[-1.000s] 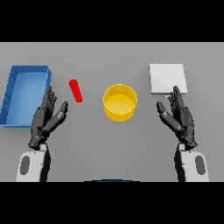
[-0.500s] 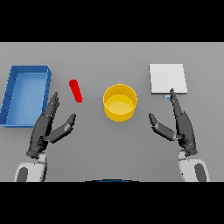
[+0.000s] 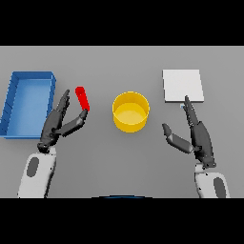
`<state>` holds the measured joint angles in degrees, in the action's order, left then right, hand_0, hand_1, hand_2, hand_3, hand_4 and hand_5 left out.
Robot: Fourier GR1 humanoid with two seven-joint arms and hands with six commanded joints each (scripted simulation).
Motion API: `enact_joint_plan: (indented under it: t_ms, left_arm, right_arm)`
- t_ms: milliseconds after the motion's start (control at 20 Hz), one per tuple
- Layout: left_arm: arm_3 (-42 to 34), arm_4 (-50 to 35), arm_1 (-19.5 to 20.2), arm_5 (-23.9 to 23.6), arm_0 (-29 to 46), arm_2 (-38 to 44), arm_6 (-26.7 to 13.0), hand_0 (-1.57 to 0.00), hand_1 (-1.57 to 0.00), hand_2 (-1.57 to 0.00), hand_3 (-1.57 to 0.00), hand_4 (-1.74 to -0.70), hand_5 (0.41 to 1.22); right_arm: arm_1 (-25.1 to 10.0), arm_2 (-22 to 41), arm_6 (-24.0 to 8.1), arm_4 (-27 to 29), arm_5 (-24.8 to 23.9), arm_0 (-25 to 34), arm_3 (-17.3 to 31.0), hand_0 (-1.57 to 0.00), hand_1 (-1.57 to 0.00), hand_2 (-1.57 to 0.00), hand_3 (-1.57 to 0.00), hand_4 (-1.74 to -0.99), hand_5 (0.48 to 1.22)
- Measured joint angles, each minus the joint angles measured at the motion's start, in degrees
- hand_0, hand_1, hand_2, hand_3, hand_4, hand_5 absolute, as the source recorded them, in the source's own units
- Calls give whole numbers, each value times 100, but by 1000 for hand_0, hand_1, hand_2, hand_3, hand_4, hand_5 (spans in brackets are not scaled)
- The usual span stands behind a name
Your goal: Pick up the red beaker and tilt it to pour out 1 green nut into yellow bowl. Pick up the yellow bowl and place it on the metallic measuring scale.
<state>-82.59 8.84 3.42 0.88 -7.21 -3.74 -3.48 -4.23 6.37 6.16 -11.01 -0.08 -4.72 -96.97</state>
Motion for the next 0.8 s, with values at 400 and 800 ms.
enact_joint_plan:
  t_ms: [400, 800]
  left_arm:
    - [1416, 108, -33, -29, -1123, 192, 530, 1, 1, 1, 1, -1197, 657]
    - [2490, 234, -88, -294, -1900, 414, 712, 1, 1, 1, 1, -1228, 687]
  right_arm:
    - [36, -10, -81, 76, 29, -20, -41, 1, 1, 1, 1, -1227, 630]
    - [9, -39, -39, 49, -15, -73, -90, 1, 1, 1, 1, -1242, 642]
